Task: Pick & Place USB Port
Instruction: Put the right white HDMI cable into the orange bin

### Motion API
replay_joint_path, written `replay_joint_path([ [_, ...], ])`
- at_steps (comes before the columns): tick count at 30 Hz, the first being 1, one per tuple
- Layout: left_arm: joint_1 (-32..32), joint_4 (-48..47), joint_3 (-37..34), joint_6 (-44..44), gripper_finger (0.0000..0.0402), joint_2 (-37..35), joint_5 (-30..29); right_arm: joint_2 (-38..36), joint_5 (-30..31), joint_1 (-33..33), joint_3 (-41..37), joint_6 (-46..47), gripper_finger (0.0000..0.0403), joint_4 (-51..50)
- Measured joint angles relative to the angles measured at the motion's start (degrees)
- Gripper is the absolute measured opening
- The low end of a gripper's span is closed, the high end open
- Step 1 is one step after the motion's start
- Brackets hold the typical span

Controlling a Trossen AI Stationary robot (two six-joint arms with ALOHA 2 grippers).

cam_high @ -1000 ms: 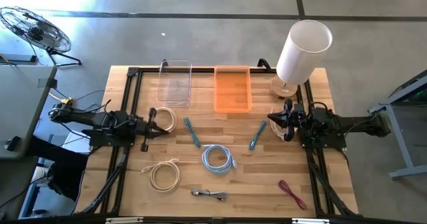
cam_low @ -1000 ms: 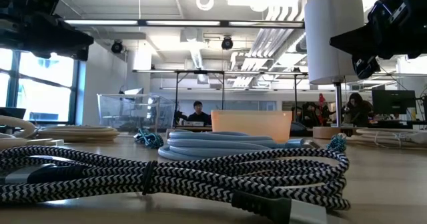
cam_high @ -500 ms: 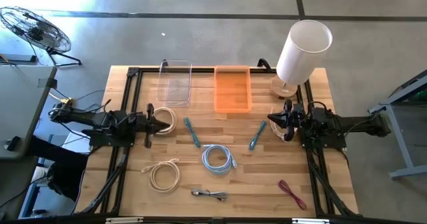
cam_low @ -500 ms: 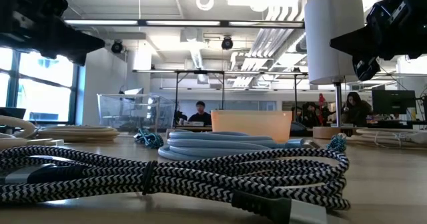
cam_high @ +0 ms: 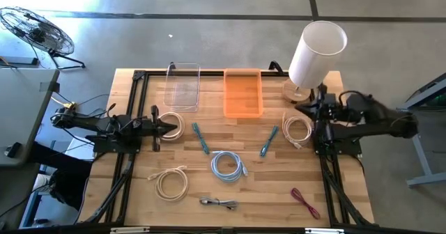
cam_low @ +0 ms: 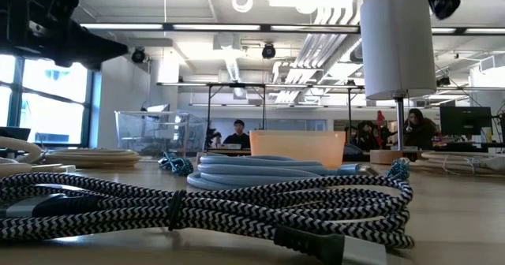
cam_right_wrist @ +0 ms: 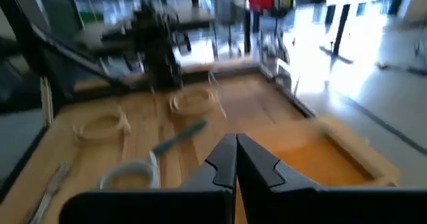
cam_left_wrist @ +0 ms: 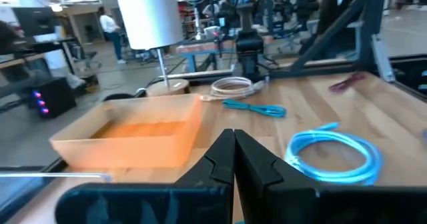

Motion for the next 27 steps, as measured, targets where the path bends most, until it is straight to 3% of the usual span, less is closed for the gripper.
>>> replay_joint_path([
  [7,0.0,-1.9,0.0,0.1,0.0001,0.0,-0.6,22.1,-0.6,0.0,23.9,7.9,0.0,-34.0],
  [13,0.0,-2.1,0.0,4.1,0.0001,0.0,-1.6,36.3,-5.2,0.0,30.3,15.7,0.0,-54.8],
  [20,0.0,-0.8,0.0,6.0,0.0001,0.0,-0.8,40.1,-9.8,0.0,21.4,17.8,0.0013,-49.4],
  [27,0.0,-0.5,0.0,0.3,0.0001,0.0,1.6,39.8,-11.9,0.0,9.6,20.1,0.0093,-40.5],
])
